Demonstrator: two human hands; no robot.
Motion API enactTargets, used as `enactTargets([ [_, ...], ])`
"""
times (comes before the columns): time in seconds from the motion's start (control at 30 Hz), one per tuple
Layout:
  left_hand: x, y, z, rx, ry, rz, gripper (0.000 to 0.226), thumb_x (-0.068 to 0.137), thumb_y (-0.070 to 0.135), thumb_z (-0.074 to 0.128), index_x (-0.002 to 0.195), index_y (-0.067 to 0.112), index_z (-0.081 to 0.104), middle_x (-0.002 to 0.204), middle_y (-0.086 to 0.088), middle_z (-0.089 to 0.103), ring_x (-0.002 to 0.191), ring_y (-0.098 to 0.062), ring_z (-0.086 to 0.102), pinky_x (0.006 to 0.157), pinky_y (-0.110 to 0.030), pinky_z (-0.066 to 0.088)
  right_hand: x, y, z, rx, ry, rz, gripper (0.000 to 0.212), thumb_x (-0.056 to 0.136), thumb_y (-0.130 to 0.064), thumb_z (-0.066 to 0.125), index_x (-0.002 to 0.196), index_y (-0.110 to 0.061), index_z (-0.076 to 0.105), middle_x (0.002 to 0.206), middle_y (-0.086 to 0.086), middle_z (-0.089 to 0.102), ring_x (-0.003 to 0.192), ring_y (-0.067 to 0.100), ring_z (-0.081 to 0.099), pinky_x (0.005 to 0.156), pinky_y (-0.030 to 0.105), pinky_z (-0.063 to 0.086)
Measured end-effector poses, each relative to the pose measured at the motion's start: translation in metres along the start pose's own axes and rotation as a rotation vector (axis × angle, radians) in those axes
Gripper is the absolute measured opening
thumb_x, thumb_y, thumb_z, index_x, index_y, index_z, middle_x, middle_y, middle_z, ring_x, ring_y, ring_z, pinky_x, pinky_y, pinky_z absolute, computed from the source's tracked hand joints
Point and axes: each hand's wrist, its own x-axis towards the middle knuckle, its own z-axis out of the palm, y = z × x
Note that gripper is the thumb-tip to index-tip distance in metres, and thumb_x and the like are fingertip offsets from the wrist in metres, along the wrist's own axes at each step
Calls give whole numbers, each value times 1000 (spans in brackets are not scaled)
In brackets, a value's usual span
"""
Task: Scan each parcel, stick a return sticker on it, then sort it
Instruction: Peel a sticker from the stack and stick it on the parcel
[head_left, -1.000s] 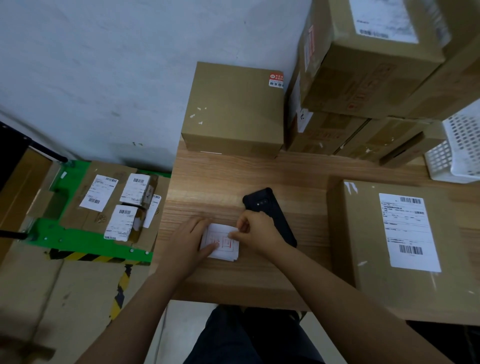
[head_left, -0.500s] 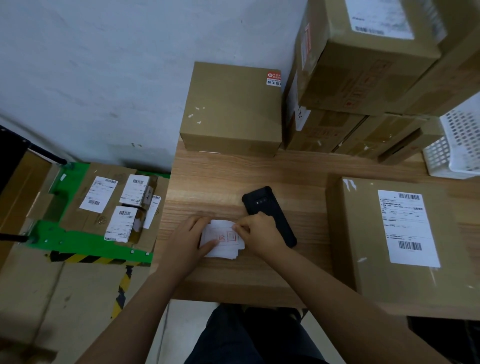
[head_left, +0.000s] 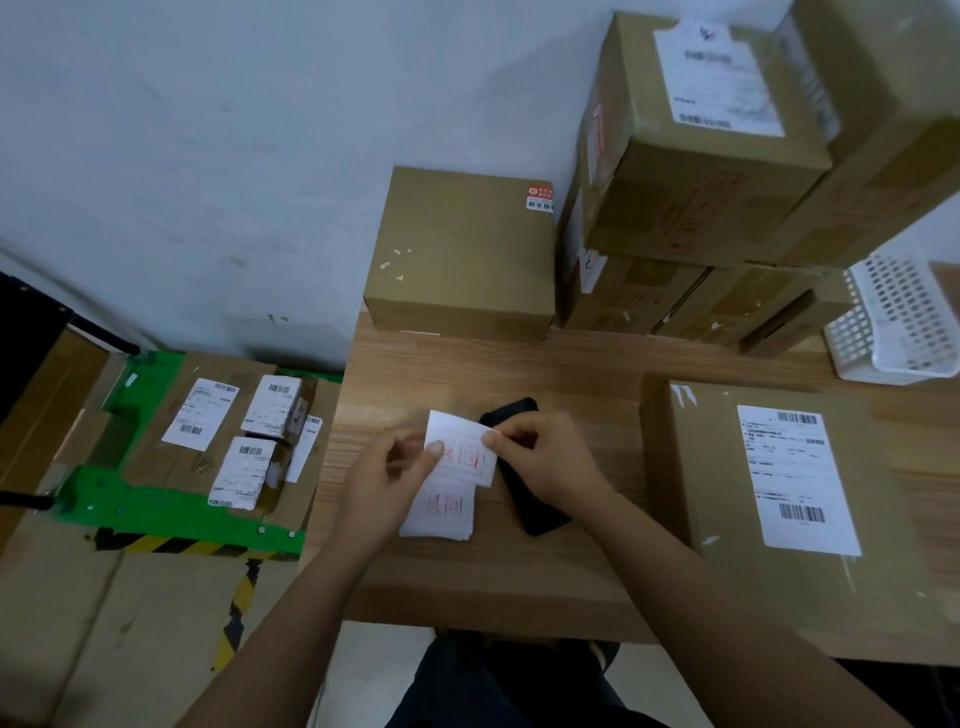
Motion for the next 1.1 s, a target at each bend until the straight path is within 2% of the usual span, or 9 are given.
enactTargets([
  [0.1, -2, 49, -5, -229, 35, 2, 14, 90, 38, 62, 91, 25, 68, 87, 5, 71, 79, -8, 67, 66, -22, 55, -8, -23, -30, 131, 80, -17, 12, 93, -26, 63, 89, -22, 73, 78, -19, 66, 75, -8, 63, 59, 10, 46],
  [0.2, -4, 99, -12, -355, 117, 99, 12, 91, 31, 64, 88, 22, 71, 86, 6, 72, 79, -8, 66, 66, -16, 51, -18, -48, -62, 238, 150, -38, 11, 94, -28, 60, 93, -25, 71, 83, -16, 68, 78, -7, 65, 62, 11, 52],
  [0.33, -5, 154, -19, -439, 187, 197, 13, 89, 28, 66, 83, 18, 71, 83, -5, 70, 71, -10, 58, 62, -16, 46, -30, -78, -100, 327, 230, -140, 13, 95, -26, 59, 93, -23, 71, 83, -12, 71, 78, -6, 67, 61, 10, 50],
  [0.43, -9, 195, -22, -530, 232, 236, 16, 89, 32, 66, 83, 18, 71, 83, 0, 72, 78, -10, 65, 70, -24, 52, -42, -96, -124, 370, 319, -211, 14, 95, -26, 59, 94, -21, 72, 85, -9, 73, 81, -2, 68, 68, 16, 55],
  [0.53, -16, 230, -19, -661, 203, 240, 13, 88, 29, 67, 91, 17, 71, 91, 2, 74, 91, -13, 69, 84, -34, 56, -54, -112, -141, 537, 446, -245, 14, 92, -27, 62, 97, -19, 73, 87, -8, 75, 84, 4, 70, 71, 24, 59],
  [0.6, -23, 250, -16, -693, 170, 271, 12, 88, 25, 67, 97, 18, 71, 94, 4, 75, 93, -12, 70, 86, -34, 56, -63, -122, -152, 677, 486, -260, 14, 91, -24, 63, 97, -17, 74, 87, -7, 75, 81, 2, 70, 64, 17, 55],
  [0.7, -31, 270, -12, -713, 161, 315, 13, 90, 25, 64, 97, 16, 71, 92, 6, 75, 91, -9, 70, 83, -29, 56, -77, -131, -167, 842, 482, -305, 14, 89, -17, 66, 95, -7, 72, 79, -4, 75, 65, -3, 65, 56, 9, 46],
  [0.9, -42, 292, -7, -778, 209, 342, 13, 89, 25, 65, 91, 14, 69, 92, -2, 75, 92, -16, 71, 83, -32, 56, -91, -124, -185, 865, 428, -350, 10, 83, -14, 70, 81, -5, 71, 69, -6, 71, 61, -4, 61, 57, 9, 46],
  [1.1, -52, 307, -6, -710, 225, 408, 27, 78, 40, 65, 89, 16, 71, 89, 1, 74, 84, -9, 69, 72, -20, 55, -98, -121, -202, 870, 370, -403, 13, 80, -14, 69, 67, -11, 70, 64, -4, 69, 64, -1, 64, 60, 10, 47],
])
